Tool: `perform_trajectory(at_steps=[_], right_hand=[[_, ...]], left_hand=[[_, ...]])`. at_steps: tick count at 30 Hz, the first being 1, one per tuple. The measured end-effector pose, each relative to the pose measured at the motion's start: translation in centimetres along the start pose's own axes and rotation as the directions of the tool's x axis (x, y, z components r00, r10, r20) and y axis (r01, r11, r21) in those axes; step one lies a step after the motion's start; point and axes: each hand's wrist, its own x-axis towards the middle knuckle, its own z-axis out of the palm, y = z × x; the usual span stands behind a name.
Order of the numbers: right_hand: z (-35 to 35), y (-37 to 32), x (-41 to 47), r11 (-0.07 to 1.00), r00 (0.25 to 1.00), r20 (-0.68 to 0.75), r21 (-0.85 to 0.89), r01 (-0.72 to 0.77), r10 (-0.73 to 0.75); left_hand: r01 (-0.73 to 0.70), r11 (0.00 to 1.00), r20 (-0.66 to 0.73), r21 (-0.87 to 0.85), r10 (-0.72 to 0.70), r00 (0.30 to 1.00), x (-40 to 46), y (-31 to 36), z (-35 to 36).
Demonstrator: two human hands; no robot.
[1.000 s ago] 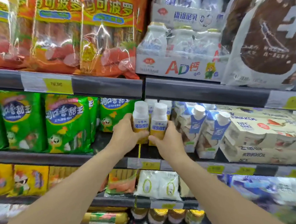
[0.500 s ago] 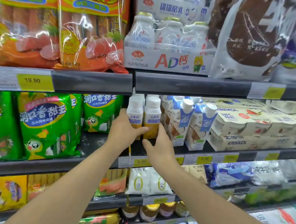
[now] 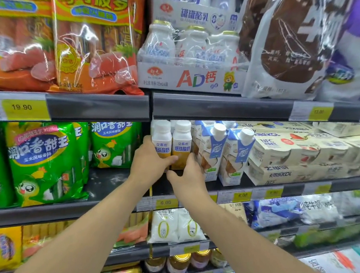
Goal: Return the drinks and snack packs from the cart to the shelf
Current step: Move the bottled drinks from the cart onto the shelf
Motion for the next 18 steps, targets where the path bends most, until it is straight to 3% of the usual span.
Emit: perform_trajectory(at_steps=[18], right_hand=[[0.7, 0.11, 0.35, 0.995, 0.998, 0.04, -0.096, -0.037, 0.041]], left_hand=[[0.027, 0.999, -0.033, 0.023, -0.026, 0.999, 0.4, -0.48, 0.84]])
